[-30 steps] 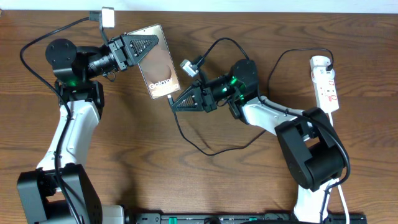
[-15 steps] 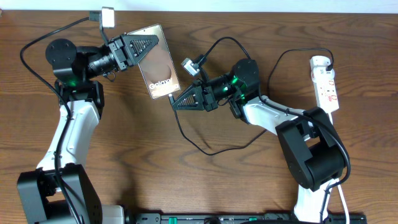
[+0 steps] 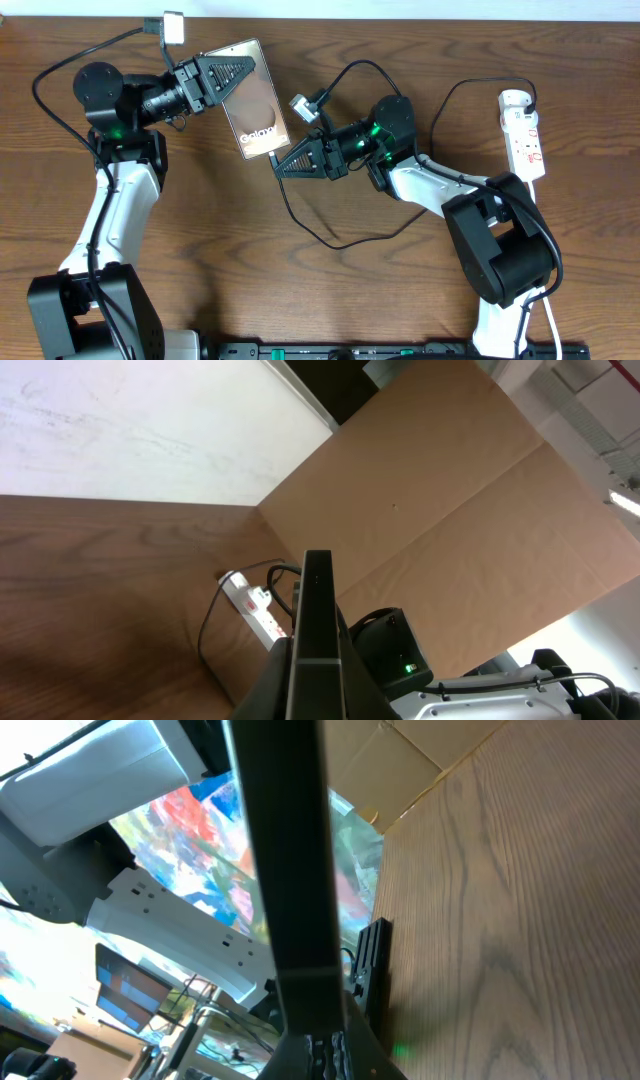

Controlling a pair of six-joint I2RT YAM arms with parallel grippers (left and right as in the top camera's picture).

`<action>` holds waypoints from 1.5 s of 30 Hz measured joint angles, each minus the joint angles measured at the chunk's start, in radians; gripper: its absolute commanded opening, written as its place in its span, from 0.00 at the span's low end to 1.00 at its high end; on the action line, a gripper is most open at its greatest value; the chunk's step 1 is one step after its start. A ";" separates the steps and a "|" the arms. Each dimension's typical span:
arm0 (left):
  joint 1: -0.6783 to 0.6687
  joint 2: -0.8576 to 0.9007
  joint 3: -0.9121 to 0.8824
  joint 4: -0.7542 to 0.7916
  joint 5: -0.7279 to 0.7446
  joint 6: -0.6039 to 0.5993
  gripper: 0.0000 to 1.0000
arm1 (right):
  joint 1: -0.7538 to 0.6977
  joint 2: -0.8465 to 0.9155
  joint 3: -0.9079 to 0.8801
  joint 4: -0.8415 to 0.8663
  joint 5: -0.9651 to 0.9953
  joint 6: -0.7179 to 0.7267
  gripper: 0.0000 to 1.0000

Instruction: Plug charger to phone and switch on socket

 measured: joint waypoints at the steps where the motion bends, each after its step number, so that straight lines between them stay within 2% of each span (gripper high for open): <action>1: 0.000 0.000 0.000 0.000 0.000 0.000 0.07 | 0.000 0.000 0.000 0.000 0.000 0.000 0.01; 45: -0.016 0.000 0.000 -0.017 -0.018 0.034 0.07 | 0.000 0.000 0.000 0.000 0.001 0.000 0.01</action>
